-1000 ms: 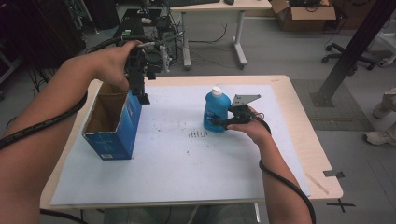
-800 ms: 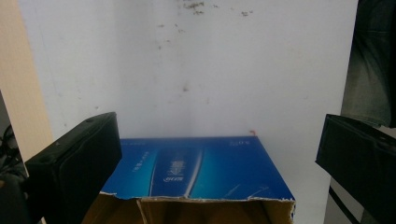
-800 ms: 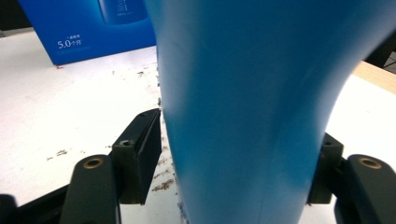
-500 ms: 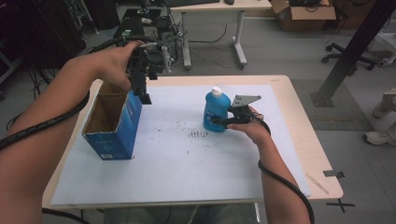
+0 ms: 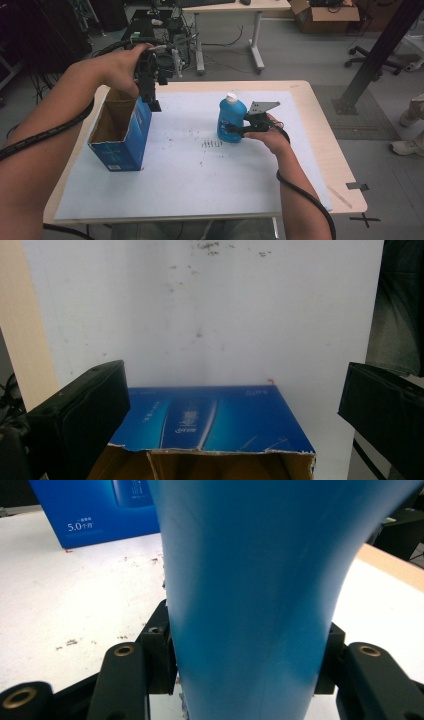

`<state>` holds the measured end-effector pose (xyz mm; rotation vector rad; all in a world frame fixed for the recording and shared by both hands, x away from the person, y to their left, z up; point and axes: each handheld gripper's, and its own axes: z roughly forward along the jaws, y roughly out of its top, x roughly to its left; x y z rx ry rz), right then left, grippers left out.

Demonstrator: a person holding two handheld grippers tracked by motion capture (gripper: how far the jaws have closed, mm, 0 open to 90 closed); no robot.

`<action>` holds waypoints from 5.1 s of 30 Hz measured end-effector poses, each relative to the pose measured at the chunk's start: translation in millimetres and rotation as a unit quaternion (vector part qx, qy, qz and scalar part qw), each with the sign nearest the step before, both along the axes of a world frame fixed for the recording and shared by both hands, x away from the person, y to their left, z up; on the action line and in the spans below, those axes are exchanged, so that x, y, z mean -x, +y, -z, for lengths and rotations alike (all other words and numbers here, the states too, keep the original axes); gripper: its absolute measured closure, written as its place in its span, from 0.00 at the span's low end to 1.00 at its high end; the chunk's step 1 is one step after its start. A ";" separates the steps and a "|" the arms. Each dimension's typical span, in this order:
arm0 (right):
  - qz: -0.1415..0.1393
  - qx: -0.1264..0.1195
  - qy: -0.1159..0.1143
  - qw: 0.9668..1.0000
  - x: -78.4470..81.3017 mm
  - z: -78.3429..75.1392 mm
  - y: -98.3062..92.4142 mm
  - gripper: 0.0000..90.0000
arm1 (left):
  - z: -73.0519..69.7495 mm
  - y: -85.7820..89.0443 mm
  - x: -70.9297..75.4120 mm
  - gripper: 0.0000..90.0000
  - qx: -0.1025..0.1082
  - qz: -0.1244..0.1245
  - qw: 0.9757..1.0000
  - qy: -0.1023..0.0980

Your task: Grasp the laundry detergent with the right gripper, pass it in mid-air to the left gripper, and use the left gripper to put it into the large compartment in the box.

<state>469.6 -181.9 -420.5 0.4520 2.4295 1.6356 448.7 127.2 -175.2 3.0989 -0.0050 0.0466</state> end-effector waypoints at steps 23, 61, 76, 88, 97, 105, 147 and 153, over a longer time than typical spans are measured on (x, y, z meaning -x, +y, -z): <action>-0.105 0.011 -0.025 0.994 39.6 -73.8 2.1 0.50 | -4.6 -13.7 6.8 0.00 0.002 0.009 1.000 -0.002; -0.161 0.000 -0.040 0.986 76.0 -50.8 45.6 0.50 | 14.1 -40.6 47.7 0.00 0.011 0.032 0.999 0.008; -0.169 0.001 -0.038 0.985 80.1 -41.1 65.3 0.50 | 30.8 -39.2 53.2 0.00 0.019 0.030 0.999 0.015; -0.178 -0.003 -0.034 0.983 83.0 -37.7 79.4 0.51 | 34.8 -46.6 57.4 0.00 0.017 0.039 0.999 0.017; -0.182 -0.009 -0.030 0.983 82.9 -34.9 88.1 0.51 | 37.7 -55.6 61.9 0.00 0.018 0.045 0.999 0.017; -0.188 -0.014 -0.031 0.982 82.3 -35.7 97.3 0.51 | 39.6 -61.0 62.7 0.00 0.018 0.050 0.998 0.015; -0.193 -0.012 -0.023 0.981 82.7 -38.7 116.0 0.51 | 61.3 -74.4 72.4 0.00 -0.017 0.048 0.999 0.013; -0.194 -0.011 -0.025 0.981 82.8 -39.5 116.9 0.51 | 63.1 -74.6 72.4 0.00 -0.018 0.050 0.999 0.009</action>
